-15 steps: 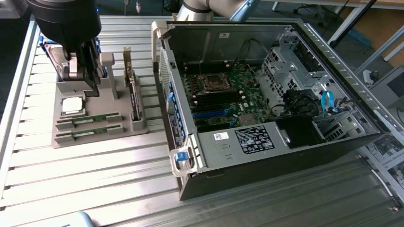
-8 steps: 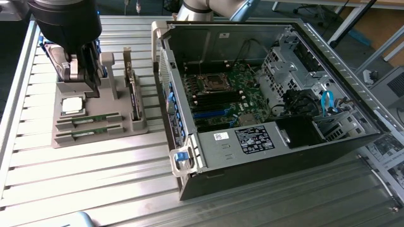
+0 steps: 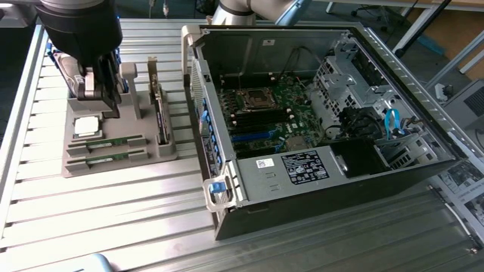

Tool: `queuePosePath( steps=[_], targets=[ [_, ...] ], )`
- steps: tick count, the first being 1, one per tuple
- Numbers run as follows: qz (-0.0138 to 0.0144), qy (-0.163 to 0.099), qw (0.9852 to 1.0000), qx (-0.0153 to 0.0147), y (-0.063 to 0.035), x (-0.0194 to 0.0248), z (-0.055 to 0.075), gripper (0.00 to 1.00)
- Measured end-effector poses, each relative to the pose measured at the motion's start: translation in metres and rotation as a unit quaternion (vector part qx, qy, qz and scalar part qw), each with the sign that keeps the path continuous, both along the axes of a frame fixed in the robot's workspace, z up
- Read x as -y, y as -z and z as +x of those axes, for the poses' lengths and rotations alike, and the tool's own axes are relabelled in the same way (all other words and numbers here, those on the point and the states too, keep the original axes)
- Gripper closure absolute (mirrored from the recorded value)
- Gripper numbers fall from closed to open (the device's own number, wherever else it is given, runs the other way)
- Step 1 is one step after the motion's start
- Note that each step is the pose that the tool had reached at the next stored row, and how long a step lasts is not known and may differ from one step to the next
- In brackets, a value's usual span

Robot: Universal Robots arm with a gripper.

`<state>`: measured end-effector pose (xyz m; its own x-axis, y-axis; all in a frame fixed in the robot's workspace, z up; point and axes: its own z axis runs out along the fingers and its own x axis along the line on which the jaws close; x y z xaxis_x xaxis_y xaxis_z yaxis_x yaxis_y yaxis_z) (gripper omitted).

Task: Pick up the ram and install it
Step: 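Pick up the ram and move it above insertion slot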

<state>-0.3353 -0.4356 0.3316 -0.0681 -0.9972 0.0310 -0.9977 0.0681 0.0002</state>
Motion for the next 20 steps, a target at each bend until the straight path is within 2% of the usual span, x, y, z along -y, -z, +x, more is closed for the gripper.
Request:
queuePosePath(
  steps=[20],
  targets=[
    [0.0000,0.000,1.0000,0.0000,0.0069,0.0000,0.0000,0.64]
  ],
)
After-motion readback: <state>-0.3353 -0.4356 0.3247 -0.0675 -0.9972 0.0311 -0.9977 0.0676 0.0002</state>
